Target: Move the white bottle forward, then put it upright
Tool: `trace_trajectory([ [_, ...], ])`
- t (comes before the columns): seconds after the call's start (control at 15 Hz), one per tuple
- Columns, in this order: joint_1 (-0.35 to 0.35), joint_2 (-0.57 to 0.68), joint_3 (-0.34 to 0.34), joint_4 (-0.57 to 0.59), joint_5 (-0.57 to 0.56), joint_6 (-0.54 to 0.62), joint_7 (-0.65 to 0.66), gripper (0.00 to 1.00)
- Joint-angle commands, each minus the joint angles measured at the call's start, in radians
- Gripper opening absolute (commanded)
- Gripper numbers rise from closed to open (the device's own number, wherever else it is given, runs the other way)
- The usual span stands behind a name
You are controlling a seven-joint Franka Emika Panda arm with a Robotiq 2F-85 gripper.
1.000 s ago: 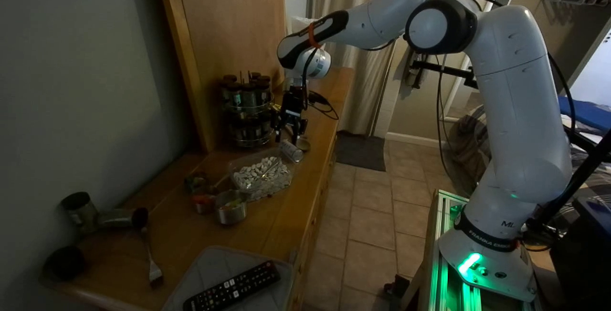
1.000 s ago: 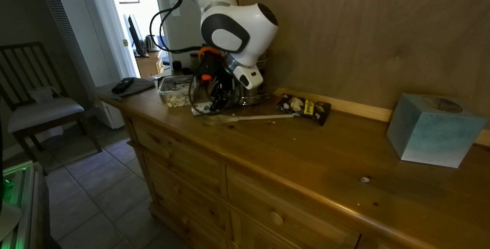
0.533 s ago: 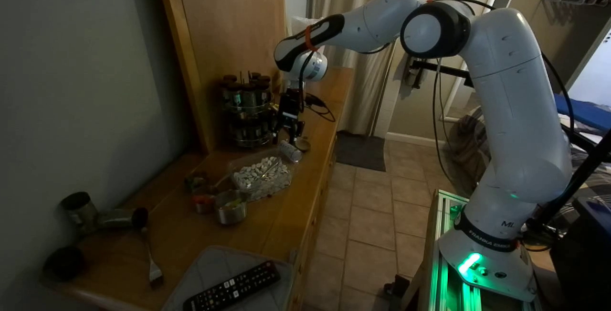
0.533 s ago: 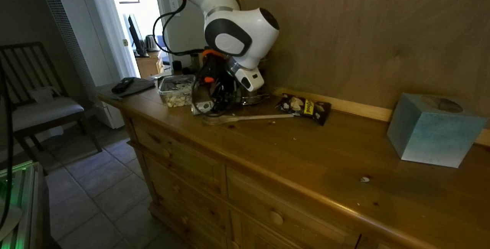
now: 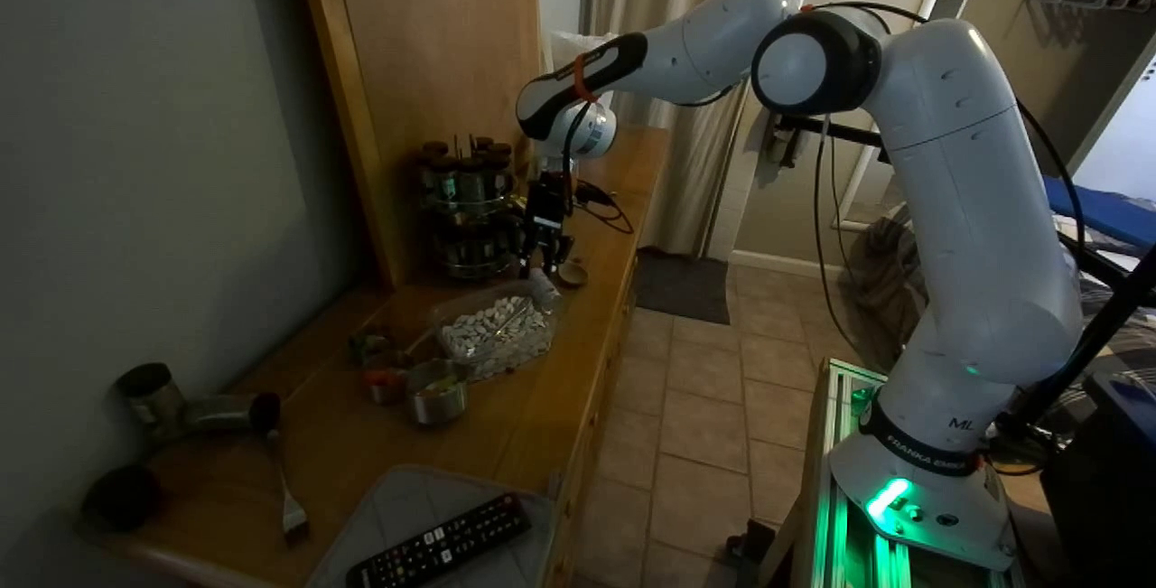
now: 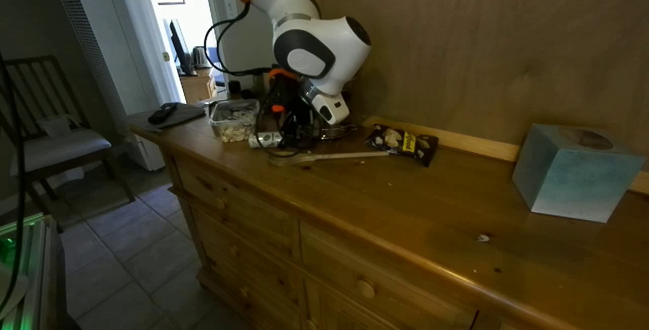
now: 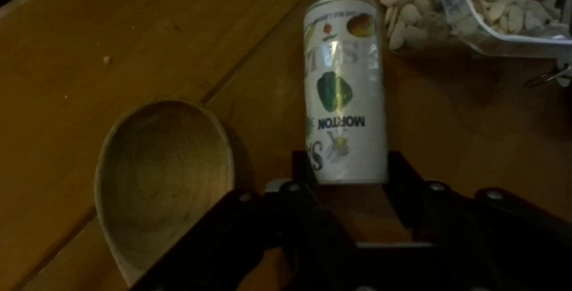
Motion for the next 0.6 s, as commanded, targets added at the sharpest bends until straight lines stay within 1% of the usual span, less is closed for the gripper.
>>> trace_trajectory([
  [0.0, -0.003, -0.002, 0.001, 0.020, 0.001, -0.027, 0.009, 0.20],
  [0.13, -0.003, -0.020, 0.000, 0.002, -0.001, -0.021, 0.004, 0.20],
  [0.33, 0.017, -0.091, -0.014, -0.072, -0.034, 0.022, -0.001, 0.20],
  [0.53, 0.056, -0.221, -0.035, -0.219, -0.100, 0.126, -0.004, 0.20],
])
